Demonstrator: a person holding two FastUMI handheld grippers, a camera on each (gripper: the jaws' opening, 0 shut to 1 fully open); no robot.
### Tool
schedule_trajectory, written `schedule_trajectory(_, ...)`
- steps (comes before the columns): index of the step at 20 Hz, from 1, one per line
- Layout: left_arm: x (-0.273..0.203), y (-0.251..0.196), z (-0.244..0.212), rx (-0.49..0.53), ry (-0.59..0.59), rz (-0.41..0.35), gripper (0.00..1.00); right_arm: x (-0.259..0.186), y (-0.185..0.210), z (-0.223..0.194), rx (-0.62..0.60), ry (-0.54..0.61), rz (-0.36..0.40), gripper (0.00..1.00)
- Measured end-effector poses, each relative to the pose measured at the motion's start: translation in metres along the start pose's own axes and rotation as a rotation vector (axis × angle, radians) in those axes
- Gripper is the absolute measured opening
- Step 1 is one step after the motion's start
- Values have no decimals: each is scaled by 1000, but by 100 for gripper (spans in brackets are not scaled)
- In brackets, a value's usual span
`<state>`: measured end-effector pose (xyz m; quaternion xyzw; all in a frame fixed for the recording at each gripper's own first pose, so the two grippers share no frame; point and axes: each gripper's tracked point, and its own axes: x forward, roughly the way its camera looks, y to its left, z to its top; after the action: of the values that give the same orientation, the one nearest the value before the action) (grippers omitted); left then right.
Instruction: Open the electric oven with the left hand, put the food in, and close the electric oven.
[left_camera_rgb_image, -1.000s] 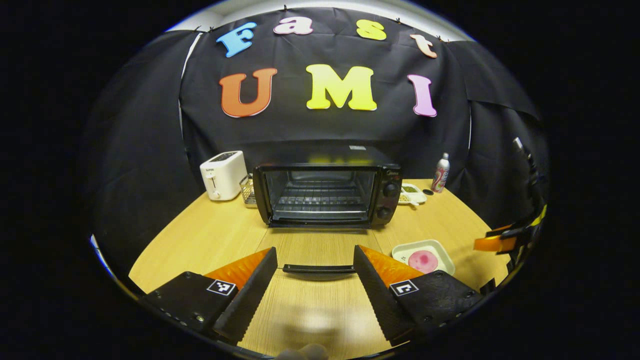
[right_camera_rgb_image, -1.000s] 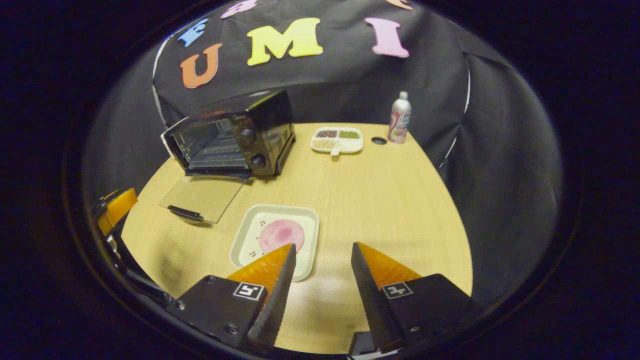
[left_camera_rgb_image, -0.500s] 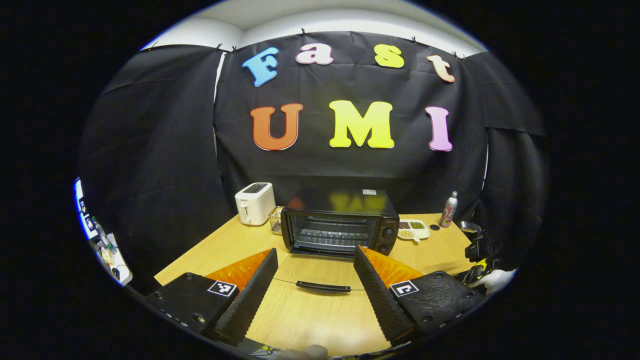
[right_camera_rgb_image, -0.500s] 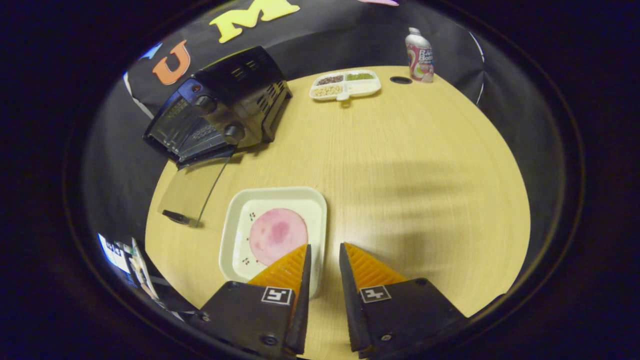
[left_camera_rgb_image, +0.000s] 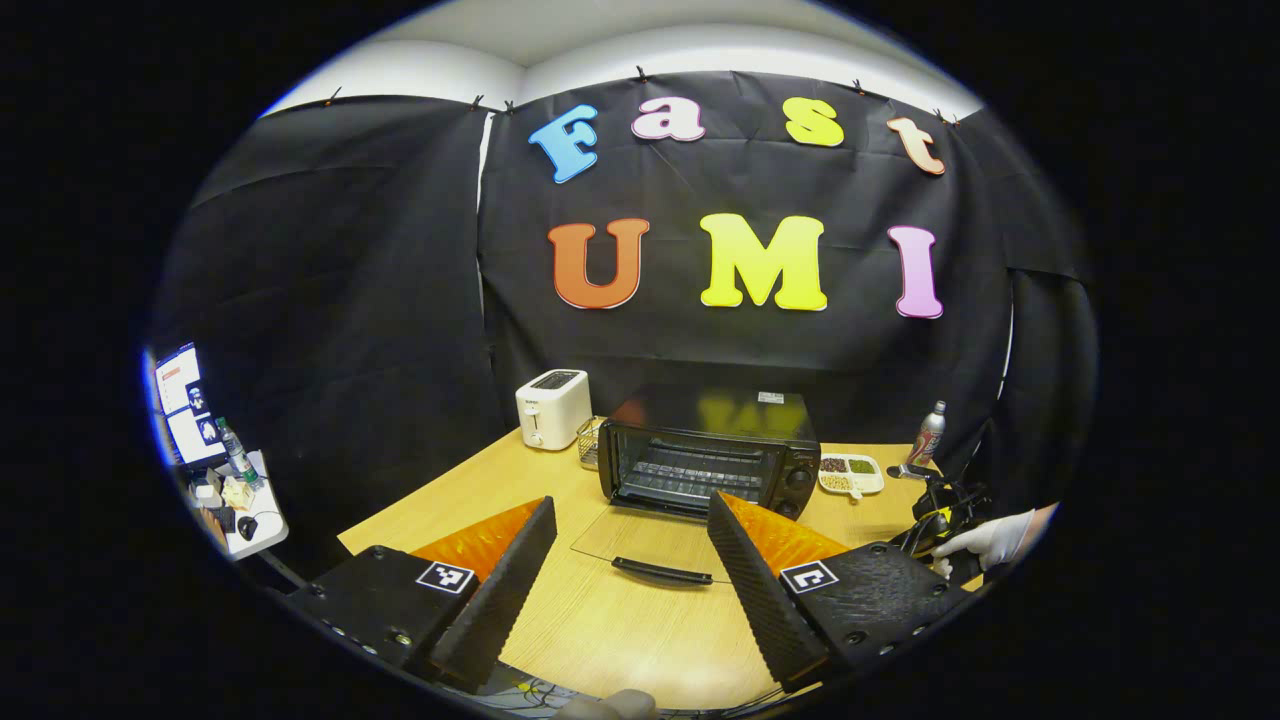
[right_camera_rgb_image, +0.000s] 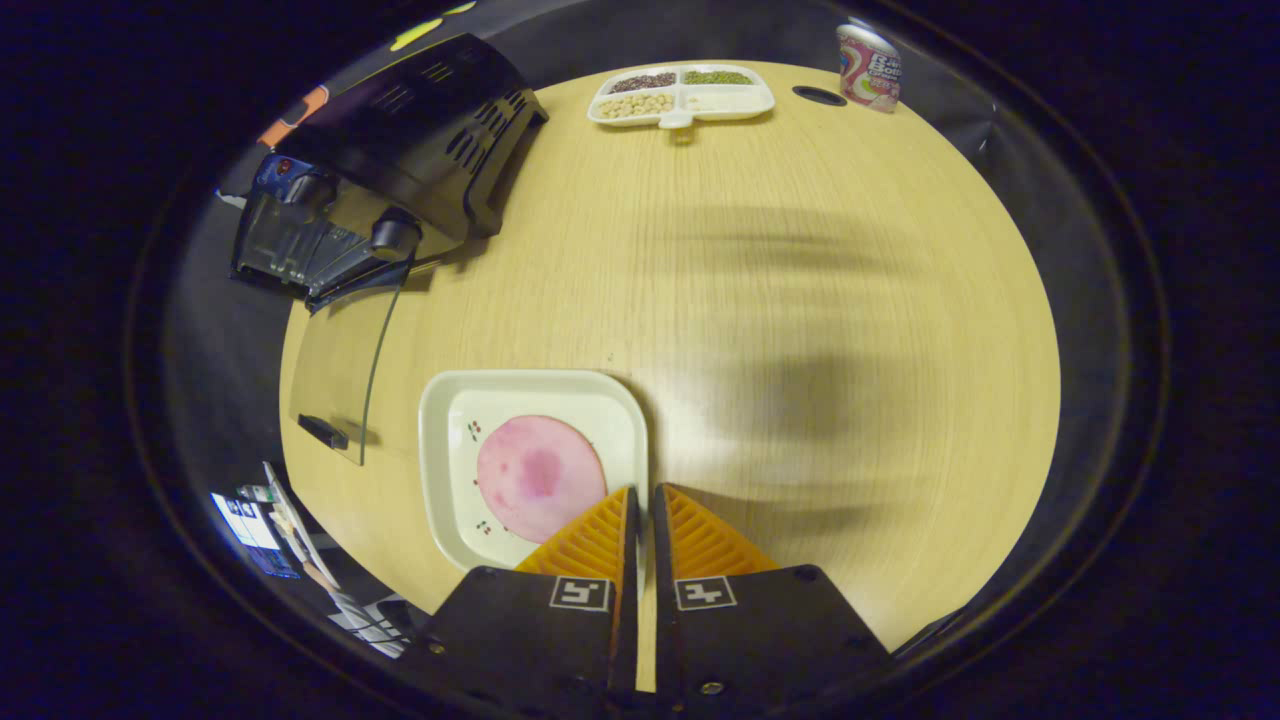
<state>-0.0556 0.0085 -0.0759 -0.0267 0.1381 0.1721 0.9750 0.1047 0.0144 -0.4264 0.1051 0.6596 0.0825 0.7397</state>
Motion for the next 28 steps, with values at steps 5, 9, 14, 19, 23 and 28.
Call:
schedule_trajectory(5, 5, 6, 3, -11, -34, 6, 95, 0, 0, 0, -4, 24, 20, 2)
schedule_trajectory(9, 15, 7, 3, -18, -64, -47, 95, -2, 3, -1, 51, 28, 112, 4)
schedule_trajectory(14, 30, 19, 0, -10, -42, -82, 95, -2, 15, -9, 195, -5, 346, 4)
schedule_trajectory(19, 41, 27, 6, 7, -35, -128, 95, -18, 17, -7, 311, -128, 437, 4)
schedule_trajectory(23, 59, 25, 14, 47, -42, -185, 95, -38, 31, -4, 415, -237, 472, 0)
schedule_trajectory(28, 75, 25, 22, 40, -37, -242, 95, -58, 79, -5, 571, -337, 520, 0)
